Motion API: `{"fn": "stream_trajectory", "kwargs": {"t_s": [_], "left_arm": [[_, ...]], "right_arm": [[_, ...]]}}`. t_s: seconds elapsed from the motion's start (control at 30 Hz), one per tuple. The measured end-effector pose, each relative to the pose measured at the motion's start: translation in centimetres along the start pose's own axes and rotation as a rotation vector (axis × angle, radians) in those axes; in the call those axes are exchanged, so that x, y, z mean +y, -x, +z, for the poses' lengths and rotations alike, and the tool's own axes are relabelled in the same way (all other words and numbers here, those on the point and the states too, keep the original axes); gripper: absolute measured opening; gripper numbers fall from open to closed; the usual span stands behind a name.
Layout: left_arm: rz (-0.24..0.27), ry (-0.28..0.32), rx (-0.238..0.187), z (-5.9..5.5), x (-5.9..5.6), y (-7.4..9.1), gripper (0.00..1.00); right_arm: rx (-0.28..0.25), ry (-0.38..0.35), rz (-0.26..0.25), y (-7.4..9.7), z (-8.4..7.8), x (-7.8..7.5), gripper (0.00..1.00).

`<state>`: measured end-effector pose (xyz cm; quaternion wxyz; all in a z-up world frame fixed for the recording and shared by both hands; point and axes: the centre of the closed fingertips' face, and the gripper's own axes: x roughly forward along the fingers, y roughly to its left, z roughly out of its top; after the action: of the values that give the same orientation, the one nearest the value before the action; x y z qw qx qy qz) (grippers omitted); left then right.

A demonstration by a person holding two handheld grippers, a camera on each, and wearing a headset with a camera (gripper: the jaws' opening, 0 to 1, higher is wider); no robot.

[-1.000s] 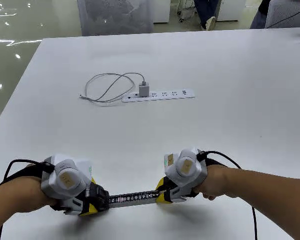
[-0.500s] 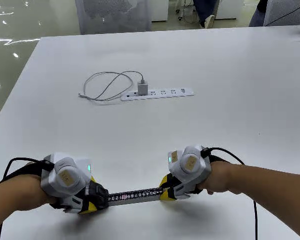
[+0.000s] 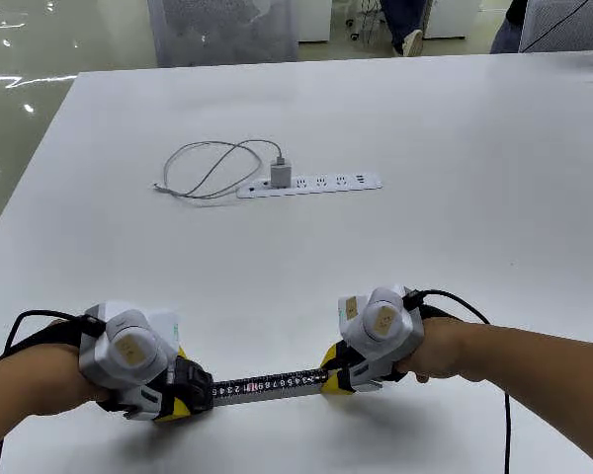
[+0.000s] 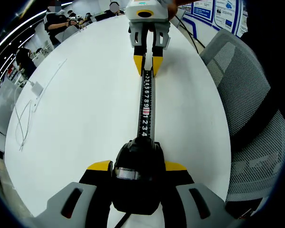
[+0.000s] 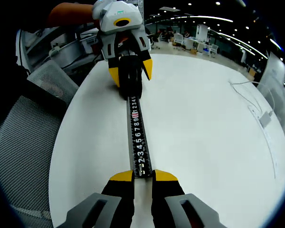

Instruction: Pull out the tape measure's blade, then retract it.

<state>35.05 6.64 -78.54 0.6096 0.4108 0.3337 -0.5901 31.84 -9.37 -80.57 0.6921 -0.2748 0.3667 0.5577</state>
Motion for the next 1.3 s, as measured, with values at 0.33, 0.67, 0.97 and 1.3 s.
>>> {"fn": "stream_trajectory", "kwargs": {"t_s": [0.33,0.67,0.97,1.3], "left_arm": [[-0.001,0.001,-0.001,0.0,0.0,0.0,0.35],[-0.001,0.001,0.0,0.0,0.0,0.0,0.35],[-0.002,0.001,-0.001,0.0,0.0,0.0,0.35],[-0.003,0.0,-0.001,0.0,0.0,0.0,0.35]], "right_arm": [[0.004,-0.003,-0.003,0.2,-0.4,-0.1,0.09],[0.011,0.0,-0.002,0.4,-0.7,-0.2,0.09],[0.012,-0.01,-0.001,0.7,-1.0,-0.2,0.09],[0.013,-0.016,-0.002,1.0,-1.4,-0.2,0.09]]}}
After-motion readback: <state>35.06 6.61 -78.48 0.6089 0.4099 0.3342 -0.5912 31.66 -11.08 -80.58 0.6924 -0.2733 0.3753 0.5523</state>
